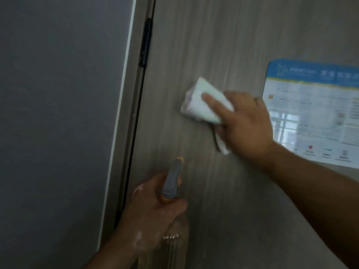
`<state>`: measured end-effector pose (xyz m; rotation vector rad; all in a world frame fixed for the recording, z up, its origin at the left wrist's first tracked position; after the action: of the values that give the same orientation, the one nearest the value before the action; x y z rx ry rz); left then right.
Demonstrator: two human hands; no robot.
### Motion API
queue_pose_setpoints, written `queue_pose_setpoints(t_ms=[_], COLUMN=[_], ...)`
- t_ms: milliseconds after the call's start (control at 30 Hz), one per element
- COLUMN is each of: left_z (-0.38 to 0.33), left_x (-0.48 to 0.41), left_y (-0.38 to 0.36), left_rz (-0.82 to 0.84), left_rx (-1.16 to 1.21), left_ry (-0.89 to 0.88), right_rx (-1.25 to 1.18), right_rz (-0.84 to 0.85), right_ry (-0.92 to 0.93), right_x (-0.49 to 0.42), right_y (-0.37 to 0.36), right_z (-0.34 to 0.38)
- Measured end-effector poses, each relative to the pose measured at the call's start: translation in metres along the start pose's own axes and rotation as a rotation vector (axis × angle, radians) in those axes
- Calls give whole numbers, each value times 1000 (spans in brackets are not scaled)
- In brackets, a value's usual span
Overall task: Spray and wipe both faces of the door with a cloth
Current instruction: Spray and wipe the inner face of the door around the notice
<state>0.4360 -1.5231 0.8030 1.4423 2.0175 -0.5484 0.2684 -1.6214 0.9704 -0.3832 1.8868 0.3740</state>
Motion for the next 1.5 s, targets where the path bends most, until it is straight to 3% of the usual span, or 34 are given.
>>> queue_pose_setpoints(t_ms=[200,333,533,633,800,1000,1200,1300,1400,1500], left_z=[2,4,19,31,45,49,46,45,51,51], left_x=[-11,-8,18,29,35,39,42,47,57,68], left_y=[-14,-15,-12,-9,-7,-4,5,14,32,47], left_rz=[35,52,70,67,47,16,-8,-45,-118,-80], left_rx=[-161,-153,-83,-129,-131,-131,-206,-210,-131,-167], left_ry=[-52,-63,45,53,86,62,-8,10,46,43], right_rx=[-19,-24,1,-1,-36,-2,-27,-62,-50,-16], right_rz=[-72,-89,146,120,-37,-108,-26,34,207,302], right_ry=[-164,-110,72,60,-177,-199,-277,-155,90,332], right_x=[-64,-1,111,93,9,-14,-3,44,119,154], right_y=[-3,0,-4,-2,-1,-6,-5,-10,-22,-28], right_z=[-23,0,23,16,0,2,14,44,80,89])
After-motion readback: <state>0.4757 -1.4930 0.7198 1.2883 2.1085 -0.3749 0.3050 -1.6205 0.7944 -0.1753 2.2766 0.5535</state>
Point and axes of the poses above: each hand's wrist, its own x-axis away from the middle knuckle, its own y-axis out of the back of the hand, z = x × y, the point moved 5 cm from there along -x, towards the middle knuckle, and after that the axes turned 14 degrees about -y, right-handed, at the moved point
